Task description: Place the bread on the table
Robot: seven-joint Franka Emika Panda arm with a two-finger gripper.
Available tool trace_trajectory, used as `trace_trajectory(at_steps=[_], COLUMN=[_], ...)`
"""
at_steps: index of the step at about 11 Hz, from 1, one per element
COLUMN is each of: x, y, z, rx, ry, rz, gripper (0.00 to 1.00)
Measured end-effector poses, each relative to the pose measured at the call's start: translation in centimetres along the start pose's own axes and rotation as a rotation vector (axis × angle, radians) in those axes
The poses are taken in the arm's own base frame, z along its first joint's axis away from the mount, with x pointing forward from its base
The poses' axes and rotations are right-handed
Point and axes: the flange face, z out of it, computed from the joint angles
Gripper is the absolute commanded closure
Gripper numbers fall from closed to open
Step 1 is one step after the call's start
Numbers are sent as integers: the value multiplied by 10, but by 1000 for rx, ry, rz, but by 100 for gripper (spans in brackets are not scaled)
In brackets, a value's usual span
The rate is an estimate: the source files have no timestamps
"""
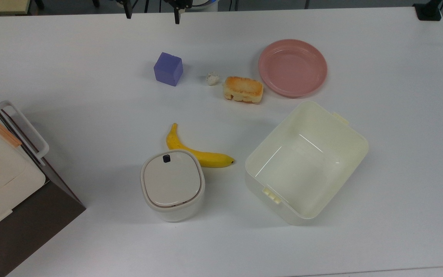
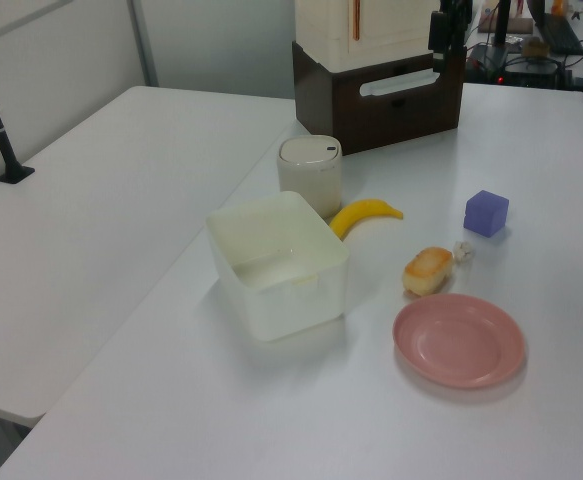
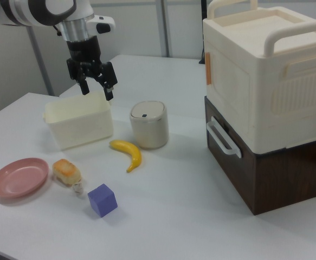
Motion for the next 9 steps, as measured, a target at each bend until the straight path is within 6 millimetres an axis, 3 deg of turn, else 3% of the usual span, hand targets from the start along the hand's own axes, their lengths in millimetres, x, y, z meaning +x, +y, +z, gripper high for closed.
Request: trace_trajectory(at_steps=[9], x=[0], y=[-14], z=[14], rx=[5], ry=[-15], rz=[6], gripper=[0])
